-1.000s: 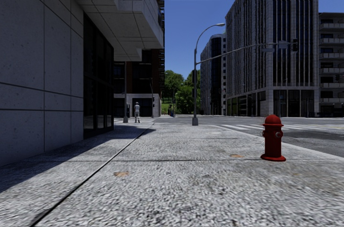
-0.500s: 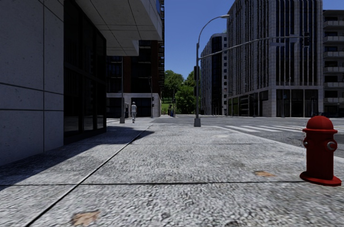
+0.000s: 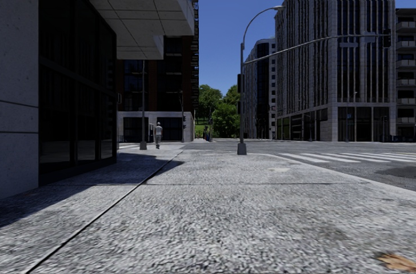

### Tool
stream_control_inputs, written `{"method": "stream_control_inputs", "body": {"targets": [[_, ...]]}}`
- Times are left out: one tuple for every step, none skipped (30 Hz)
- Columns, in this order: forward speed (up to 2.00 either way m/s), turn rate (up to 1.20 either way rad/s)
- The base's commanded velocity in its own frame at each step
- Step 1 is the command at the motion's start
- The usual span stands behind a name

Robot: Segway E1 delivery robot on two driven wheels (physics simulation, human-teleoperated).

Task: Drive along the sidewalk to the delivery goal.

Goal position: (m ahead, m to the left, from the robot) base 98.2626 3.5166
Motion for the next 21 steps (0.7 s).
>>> {"method": "stream_control_inputs", "body": {"targets": [[2.00,0.00],[2.00,0.00],[2.00,0.00],[2.00,0.00],[2.00,0.00],[2.00,0.00],[2.00,0.00],[2.00,0.00],[2.00,0.00],[2.00,0.00],[2.00,0.00],[2.00,0.00],[2.00,0.00],[2.00,0.00],[2.00,0.00],[2.00,0.00],[2.00,0.00],[2.00,0.00],[2.00,0.00],[2.00,0.00],[2.00,0.00]]}}
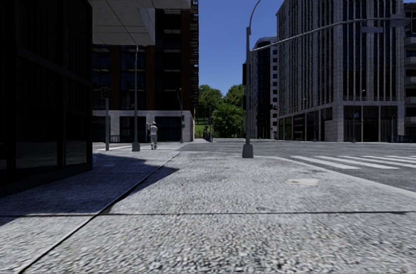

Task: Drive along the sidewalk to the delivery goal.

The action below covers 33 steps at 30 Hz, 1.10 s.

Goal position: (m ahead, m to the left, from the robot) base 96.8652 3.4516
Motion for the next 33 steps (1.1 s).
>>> {"method": "stream_control_inputs", "body": {"targets": [[2.00,0.00],[2.00,0.00],[2.00,0.00],[2.00,0.00],[2.00,0.00],[2.00,0.00],[2.00,0.00],[2.00,0.00],[2.00,0.00],[2.00,0.00],[2.00,0.00],[2.00,0.00],[2.00,0.00],[2.00,0.00],[2.00,0.00],[2.00,0.00],[2.00,0.00],[2.00,0.00],[2.00,0.00],[2.00,0.00],[2.00,0.00],[2.00,0.00],[2.00,0.00],[2.00,0.00],[2.00,0.00],[2.00,0.00],[2.00,0.02],[2.00,0.15],[2.00,0.21],[2.00,0.30],[2.00,0.35],[2.00,0.37],[2.00,0.37]]}}
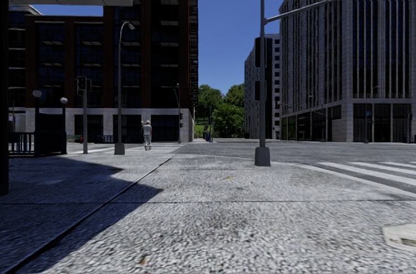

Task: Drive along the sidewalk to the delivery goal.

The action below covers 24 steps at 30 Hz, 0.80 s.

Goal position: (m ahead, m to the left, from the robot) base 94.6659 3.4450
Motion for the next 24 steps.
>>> {"method": "stream_control_inputs", "body": {"targets": [[2.00,0.37],[2.00,0.37],[2.00,0.37],[2.00,0.37],[2.00,0.37],[2.00,0.37],[2.00,0.37],[2.00,0.37],[2.00,0.37],[2.00,0.37],[2.00,0.37],[2.00,0.37],[2.00,0.37],[2.00,0.37],[2.00,0.37],[2.00,0.37],[2.00,0.37],[2.00,0.37],[2.00,0.37],[2.00,0.37],[2.00,0.37],[2.00,0.37],[2.00,0.37],[2.00,0.37]]}}
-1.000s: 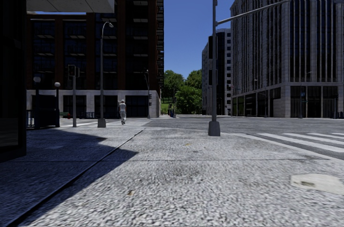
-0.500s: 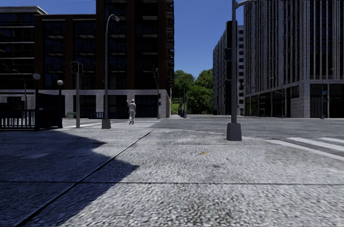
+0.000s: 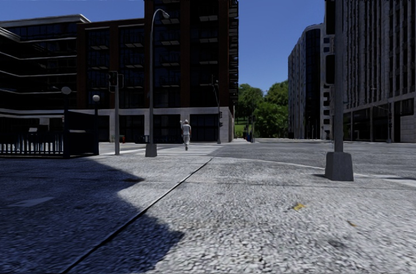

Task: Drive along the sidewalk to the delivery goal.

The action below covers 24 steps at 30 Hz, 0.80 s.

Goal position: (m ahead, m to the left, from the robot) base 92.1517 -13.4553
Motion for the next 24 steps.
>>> {"method": "stream_control_inputs", "body": {"targets": [[2.00,0.37],[2.00,0.37],[2.00,0.37],[2.00,0.37],[2.00,0.37],[2.00,0.37],[2.00,0.37],[2.00,0.37],[2.00,0.37],[2.00,0.37],[2.00,0.37],[2.00,0.37],[2.00,0.37],[2.00,0.37],[2.00,0.37],[2.00,0.37],[2.00,0.37],[2.00,0.37],[2.00,0.37],[2.00,0.37],[2.00,0.37],[2.00,0.37],[2.00,0.37],[2.00,0.37]]}}
